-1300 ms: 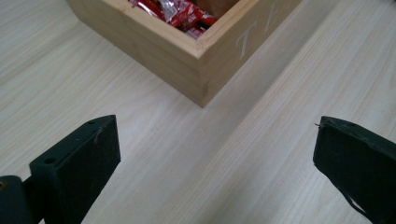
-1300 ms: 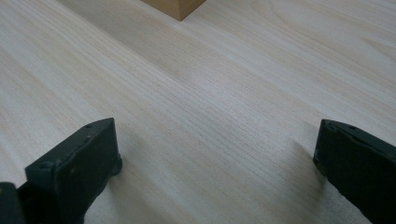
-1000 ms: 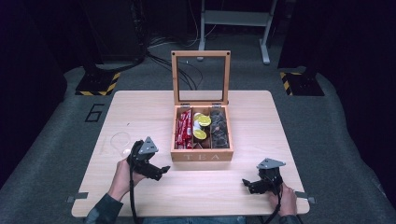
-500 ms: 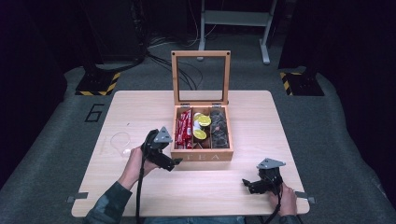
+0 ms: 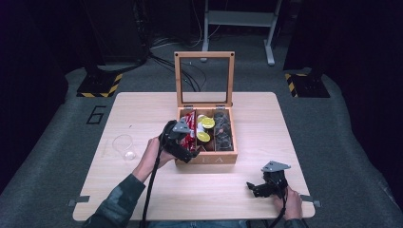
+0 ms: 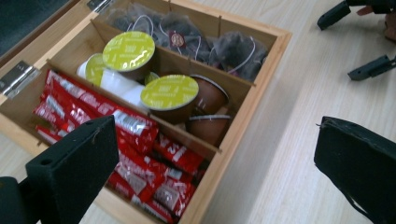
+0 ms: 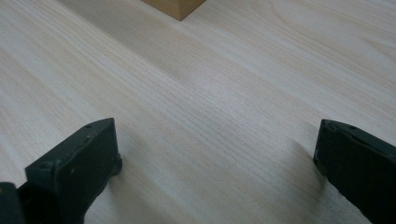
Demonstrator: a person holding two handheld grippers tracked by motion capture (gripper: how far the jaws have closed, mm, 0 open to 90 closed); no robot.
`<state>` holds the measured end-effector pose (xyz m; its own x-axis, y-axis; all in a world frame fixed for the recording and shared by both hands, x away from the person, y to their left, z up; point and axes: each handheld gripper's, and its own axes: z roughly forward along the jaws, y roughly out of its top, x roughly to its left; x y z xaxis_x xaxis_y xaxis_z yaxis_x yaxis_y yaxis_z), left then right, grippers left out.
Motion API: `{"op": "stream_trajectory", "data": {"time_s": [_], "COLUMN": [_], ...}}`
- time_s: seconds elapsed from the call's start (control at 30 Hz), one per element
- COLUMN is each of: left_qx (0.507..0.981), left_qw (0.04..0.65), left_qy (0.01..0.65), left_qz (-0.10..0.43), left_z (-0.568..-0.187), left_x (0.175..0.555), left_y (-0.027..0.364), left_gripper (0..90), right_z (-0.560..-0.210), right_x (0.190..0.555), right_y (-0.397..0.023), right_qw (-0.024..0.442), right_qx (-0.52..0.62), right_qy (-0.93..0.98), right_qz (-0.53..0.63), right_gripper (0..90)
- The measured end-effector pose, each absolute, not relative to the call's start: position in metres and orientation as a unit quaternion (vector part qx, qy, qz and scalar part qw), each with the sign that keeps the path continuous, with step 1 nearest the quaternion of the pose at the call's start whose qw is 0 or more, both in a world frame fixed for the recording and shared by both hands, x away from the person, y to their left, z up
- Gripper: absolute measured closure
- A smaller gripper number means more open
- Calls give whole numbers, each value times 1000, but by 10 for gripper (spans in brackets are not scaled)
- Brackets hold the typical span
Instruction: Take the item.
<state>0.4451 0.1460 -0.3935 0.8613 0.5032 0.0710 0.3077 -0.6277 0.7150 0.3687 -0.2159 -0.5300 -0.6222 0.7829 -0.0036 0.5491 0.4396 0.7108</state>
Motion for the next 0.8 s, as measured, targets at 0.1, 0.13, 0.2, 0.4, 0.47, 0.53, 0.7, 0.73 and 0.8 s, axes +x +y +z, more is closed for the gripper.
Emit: {"op": "stream_trajectory", "data": {"time_s": [0.1,0.13,0.2,0.4,0.47,0.53,0.7,0.73,0.8], "left_qx": [893,895,896,899,903,906,913,913,914], "left_qw": [368,366,365,365,358,352,341,340,340], "left_qy": [224,221,222,218,213,210,207,206,204], "left_qz": [129,127,122,110,109,105,90,88,79], "left_z": [-393,-393,-394,-400,-402,-405,-412,-413,-416], "left_x": [453,456,460,478,482,486,495,497,499], "left_y": [138,135,128,104,95,86,66,62,56], "left_gripper": [0,0,0,0,0,0,0,0,0], "right_z": [-530,-530,-530,-530,-530,-530,-530,-530,-530], "right_x": [369,369,369,369,369,369,369,369,369], "right_y": [-216,-216,-216,-216,-216,-216,-216,-216,-216], "right_qw": [170,169,170,170,170,170,170,170,170], "right_qx": [401,401,401,401,401,401,401,401,401], "right_qy": [830,831,831,830,830,831,831,831,831], "right_qz": [348,347,347,348,348,347,347,347,347], "right_gripper": [0,0,0,0,0,0,0,0,0]}}
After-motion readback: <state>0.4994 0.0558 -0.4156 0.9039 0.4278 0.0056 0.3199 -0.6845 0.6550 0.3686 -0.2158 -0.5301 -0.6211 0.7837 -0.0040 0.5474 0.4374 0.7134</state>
